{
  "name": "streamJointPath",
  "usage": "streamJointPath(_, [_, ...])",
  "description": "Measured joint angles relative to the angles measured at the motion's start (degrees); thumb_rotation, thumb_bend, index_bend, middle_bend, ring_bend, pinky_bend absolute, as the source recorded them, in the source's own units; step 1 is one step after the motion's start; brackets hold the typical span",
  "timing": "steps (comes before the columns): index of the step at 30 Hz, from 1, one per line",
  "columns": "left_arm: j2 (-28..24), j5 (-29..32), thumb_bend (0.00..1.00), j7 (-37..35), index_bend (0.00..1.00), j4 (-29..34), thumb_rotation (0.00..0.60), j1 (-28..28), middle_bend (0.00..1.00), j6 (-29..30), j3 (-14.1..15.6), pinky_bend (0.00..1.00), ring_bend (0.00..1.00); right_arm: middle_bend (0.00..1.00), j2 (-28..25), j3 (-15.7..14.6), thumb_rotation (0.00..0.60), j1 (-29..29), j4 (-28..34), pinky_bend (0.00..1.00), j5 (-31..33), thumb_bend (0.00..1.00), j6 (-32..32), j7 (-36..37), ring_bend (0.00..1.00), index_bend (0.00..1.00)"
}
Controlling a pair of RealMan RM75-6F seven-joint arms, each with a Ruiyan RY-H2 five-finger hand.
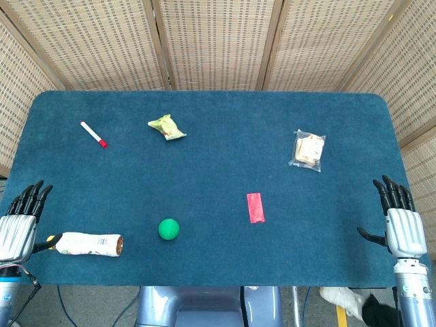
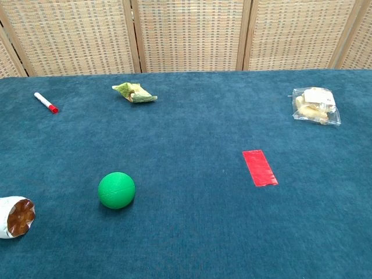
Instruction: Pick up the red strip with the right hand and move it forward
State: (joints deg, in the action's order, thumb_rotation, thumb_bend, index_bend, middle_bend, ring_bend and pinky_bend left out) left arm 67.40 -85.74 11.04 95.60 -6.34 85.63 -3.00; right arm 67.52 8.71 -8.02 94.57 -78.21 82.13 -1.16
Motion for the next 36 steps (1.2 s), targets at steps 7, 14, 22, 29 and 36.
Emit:
streamJointPath(7, [0.2,-0.2,0.05,0.5,0.0,0.1,0.6,0.1,0.0,0.1,0.2,0.12,0.0,0.0,0.0,-0.2,0.6,0.1,-0.1,0.0,-0.2,0.17,0.0,0.1,0.0,0.0])
streamJointPath(14, [0.2,-0.4,0.05,0.6,0.0,0.2,0.6,0.1,0.0,0.3,0.2,0.12,0.0,0.0,-0.3,-0.3,0.6,0.2,0.2,0.0,-0.8,0.17,0.3,0.6,0.0,0.0])
streamJointPath(22, [0.1,-0.1,0.05,0.6,0.0,0.2,0.6,0.0,0.0,0.2,0.1,0.12,0.0,0.0,-0.4,-0.6,0.6,0.1,0.3,0.0,-1.5,0.17,0.0,1.5,0.0,0.0])
streamJointPath(29, [0.0,-0.2,0.05,0.7,0.0,0.6,0.6,0.2,0.0,0.5,0.1,0.12,0.0,0.0,-0.6,-0.7,0.6,0.1,0.2,0.0,-1.7,0.17,-0.2,2.3,0.0,0.0])
streamJointPath(36, [-0.1,0.1,0.05,0.7,0.0,0.7,0.6,0.1,0.0,0.4,0.0,0.12,0.0,0.0,-0.8,-0.9,0.6,-0.2,0.0,0.0,-2.2,0.17,-0.6,2.9,0.0,0.0])
